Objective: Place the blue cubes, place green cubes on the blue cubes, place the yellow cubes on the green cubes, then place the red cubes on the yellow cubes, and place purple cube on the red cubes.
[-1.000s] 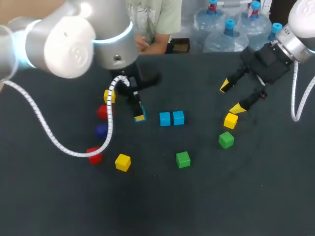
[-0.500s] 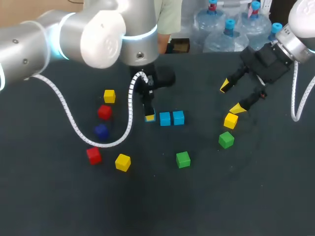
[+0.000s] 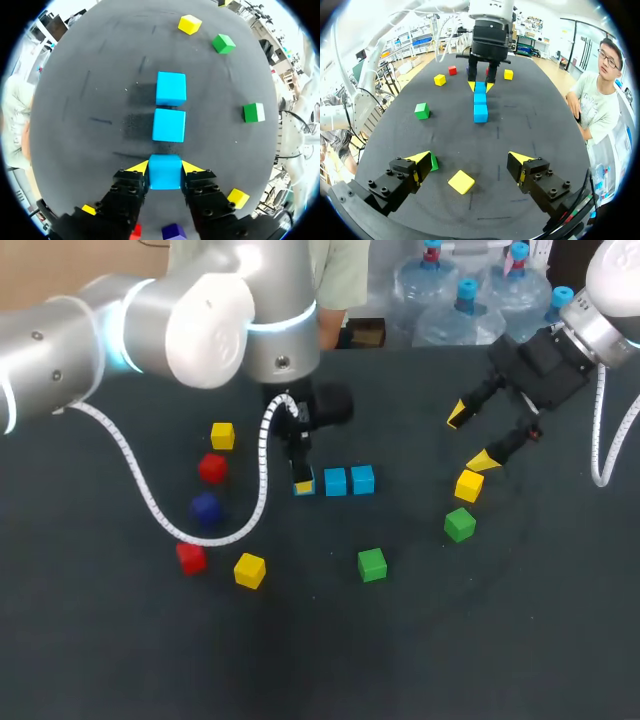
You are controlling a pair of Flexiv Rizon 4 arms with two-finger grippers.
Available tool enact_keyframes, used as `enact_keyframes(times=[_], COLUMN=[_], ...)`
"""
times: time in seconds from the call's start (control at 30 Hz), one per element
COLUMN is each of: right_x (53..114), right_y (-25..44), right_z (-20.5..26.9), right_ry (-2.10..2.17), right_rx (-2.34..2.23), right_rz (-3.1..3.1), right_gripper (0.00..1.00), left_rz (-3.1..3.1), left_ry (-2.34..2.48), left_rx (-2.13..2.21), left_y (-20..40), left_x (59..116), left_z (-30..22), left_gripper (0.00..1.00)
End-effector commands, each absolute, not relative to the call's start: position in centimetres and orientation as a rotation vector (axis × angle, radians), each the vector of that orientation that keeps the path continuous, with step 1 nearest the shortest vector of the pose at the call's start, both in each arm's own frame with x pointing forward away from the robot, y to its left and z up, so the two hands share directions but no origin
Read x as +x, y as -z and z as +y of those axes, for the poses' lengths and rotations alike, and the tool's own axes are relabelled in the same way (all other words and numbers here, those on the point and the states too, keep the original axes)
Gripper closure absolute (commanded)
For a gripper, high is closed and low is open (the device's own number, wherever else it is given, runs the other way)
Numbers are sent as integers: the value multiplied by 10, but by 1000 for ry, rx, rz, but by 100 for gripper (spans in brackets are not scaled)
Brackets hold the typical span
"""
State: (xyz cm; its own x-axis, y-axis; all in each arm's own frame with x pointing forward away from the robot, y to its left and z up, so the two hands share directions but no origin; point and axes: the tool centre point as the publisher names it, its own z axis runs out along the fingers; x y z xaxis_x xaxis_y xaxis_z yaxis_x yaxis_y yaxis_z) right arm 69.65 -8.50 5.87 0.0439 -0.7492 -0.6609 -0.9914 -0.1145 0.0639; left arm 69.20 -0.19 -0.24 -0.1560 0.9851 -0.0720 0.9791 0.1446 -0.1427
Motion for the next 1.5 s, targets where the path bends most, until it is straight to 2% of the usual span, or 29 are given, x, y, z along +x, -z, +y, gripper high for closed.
enact_keyframes(times=[0.03,1.5], right_x=[696,696], right_y=[-59,-59], right_z=[-85,-85], right_ry=[-789,-789], right_rx=[-1915,-1915], right_rz=[1748,1748], right_gripper=[0,0], left_rz=[-2341,-2303], left_ry=[-248,-229], left_rx=[-2036,-2089], left_y=[6,9], left_x=[693,699], left_z=[-1,-7], left_gripper=[100,100])
